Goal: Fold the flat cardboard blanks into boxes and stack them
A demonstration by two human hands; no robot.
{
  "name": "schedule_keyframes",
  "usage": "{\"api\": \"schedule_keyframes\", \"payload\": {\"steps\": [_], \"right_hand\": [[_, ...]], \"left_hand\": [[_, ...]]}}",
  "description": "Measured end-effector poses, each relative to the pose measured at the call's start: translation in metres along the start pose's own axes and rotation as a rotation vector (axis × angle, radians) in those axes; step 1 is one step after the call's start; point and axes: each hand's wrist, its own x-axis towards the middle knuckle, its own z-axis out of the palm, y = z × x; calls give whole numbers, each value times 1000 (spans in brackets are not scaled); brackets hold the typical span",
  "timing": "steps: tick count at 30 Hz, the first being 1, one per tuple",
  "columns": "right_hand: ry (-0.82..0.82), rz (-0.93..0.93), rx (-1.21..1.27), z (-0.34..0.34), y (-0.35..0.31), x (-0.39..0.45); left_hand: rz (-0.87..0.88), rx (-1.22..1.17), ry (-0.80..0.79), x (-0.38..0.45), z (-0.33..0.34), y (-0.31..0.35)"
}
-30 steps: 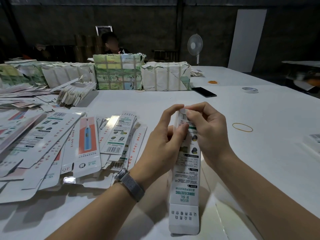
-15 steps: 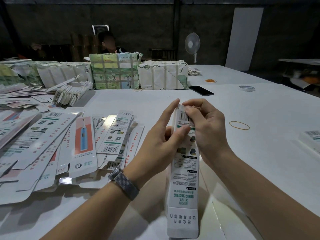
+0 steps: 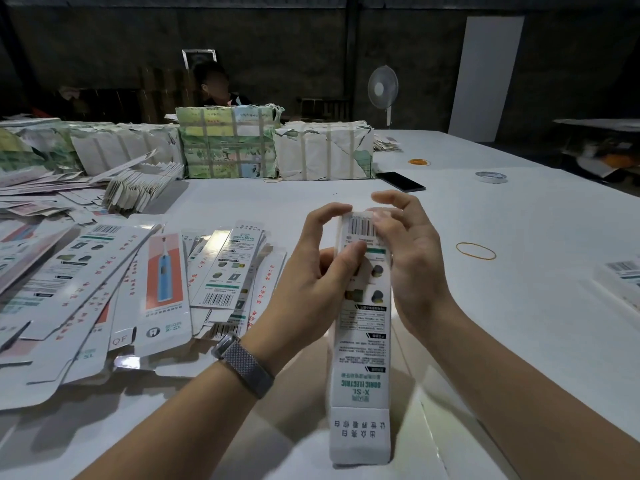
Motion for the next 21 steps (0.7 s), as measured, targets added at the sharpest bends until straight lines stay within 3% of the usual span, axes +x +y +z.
{"api": "schedule_keyframes", "payload": {"steps": [14,19,21], "right_hand": [[-40,18,22,1,8,0],[-28,24,-40,-2,8,0],[-35,-9,-201,0,9,-1]], "left_hand": [[38,89,80,0,-4,0],[-2,97,91,1,-3,-1],[-7,110,138,1,-5,-2]]}}
